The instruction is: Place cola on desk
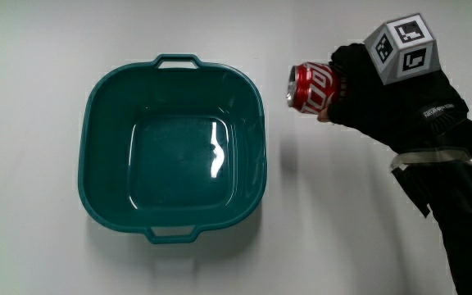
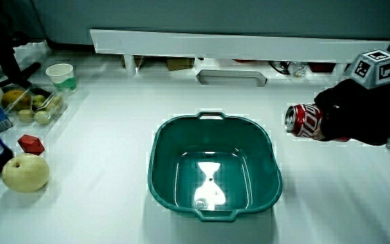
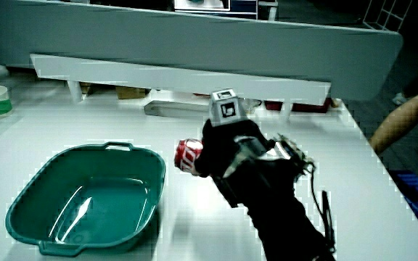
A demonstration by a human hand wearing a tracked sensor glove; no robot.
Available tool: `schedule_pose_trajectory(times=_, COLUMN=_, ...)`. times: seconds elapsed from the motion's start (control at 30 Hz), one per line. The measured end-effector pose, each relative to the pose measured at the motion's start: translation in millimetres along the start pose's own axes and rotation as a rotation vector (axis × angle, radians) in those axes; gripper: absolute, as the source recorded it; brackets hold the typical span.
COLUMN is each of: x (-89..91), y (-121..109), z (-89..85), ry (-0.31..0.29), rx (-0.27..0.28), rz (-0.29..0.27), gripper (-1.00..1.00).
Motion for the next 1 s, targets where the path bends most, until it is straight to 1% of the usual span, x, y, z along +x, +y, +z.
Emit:
schedule_pose_trajectory(times=0.03, x=2.1, y=2, z=-2.7, ry=-0.012, rx=-0.015, rz=-0.016, gripper=0.00)
schedule_pose_trajectory(times=0.07, x=4.4, y=4, z=-6.1, ry=-0.013, rx=-0.020, rz=-0.024, gripper=0.00)
schedule_pose_trajectory(times=0.1, x=7.4, y=7, z=-11.4, ry=-0.013, rx=-0.038, rz=-0.035, gripper=0.00)
schedule_pose_trajectory(times=0.23, x=15.0, y=15, z=-27.5, ry=-0.014, rx=-0.084, rz=-0.057, gripper=0.00)
schedule_pose_trajectory(times=0.27, x=16.8, y=17, z=-31.6, ry=-0.022, rx=-0.093, rz=-0.069, gripper=0.00)
schedule_pose_trajectory(times=0.33, x=18.6, y=21, z=-38.8, ry=-0.030, rx=-0.116, rz=-0.076, gripper=0.00)
schedule_pose_trajectory(times=0.4, x=19.2, y=24, z=-46.2, ry=-0.035, rx=-0.132, rz=-0.085, gripper=0.00)
schedule_pose_trajectory(times=0.43, x=18.8, y=25, z=-49.2, ry=-0.036, rx=-0.138, rz=-0.076, gripper=0.00)
schedule_pose_trajectory(times=0.47, x=18.0, y=26, z=-52.6, ry=-0.050, rx=-0.141, rz=-0.084, gripper=0.00)
schedule_pose_trajectory(times=0.5, x=17.3, y=27, z=-55.5, ry=-0.051, rx=-0.144, rz=-0.082, gripper=0.00)
schedule_pose_trajectory(times=0.53, x=16.6, y=28, z=-58.6, ry=-0.044, rx=-0.164, rz=-0.079, gripper=0.00)
schedule_pose_trajectory(times=0.57, x=16.0, y=29, z=-63.0, ry=-0.054, rx=-0.167, rz=-0.077, gripper=0.00)
schedule_pose_trajectory(times=0.6, x=15.2, y=30, z=-65.8, ry=-0.063, rx=-0.168, rz=-0.090, gripper=0.00)
schedule_pose_trajectory(times=0.63, x=15.1, y=32, z=-69.9, ry=-0.050, rx=-0.192, rz=-0.081, gripper=0.00)
schedule_pose_trajectory(times=0.67, x=14.1, y=31, z=-71.1, ry=-0.053, rx=-0.187, rz=-0.084, gripper=0.00)
schedule_pose_trajectory(times=0.7, x=14.5, y=33, z=-76.5, ry=-0.057, rx=-0.203, rz=-0.079, gripper=0.00)
schedule_pose_trajectory(times=0.73, x=15.3, y=35, z=-80.5, ry=-0.061, rx=-0.219, rz=-0.091, gripper=0.00)
schedule_pose_trajectory(times=0.8, x=15.3, y=34, z=-83.1, ry=-0.041, rx=-0.210, rz=-0.083, gripper=0.00)
schedule_pose_trajectory(times=0.83, x=15.6, y=35, z=-86.0, ry=-0.043, rx=-0.219, rz=-0.084, gripper=0.00)
schedule_pose_trajectory(times=0.87, x=16.5, y=36, z=-89.0, ry=-0.030, rx=-0.236, rz=-0.081, gripper=0.00)
schedule_pose_trajectory(times=0.93, x=18.5, y=35, z=-90.3, ry=-0.006, rx=-0.229, rz=-0.088, gripper=0.00)
schedule_pose_trajectory(times=0.97, x=18.3, y=35, z=-90.2, ry=-0.015, rx=-0.225, rz=-0.086, gripper=0.00)
schedule_pose_trajectory(times=1.0, x=19.3, y=36, z=-91.6, ry=-0.003, rx=-0.229, rz=-0.084, gripper=0.00)
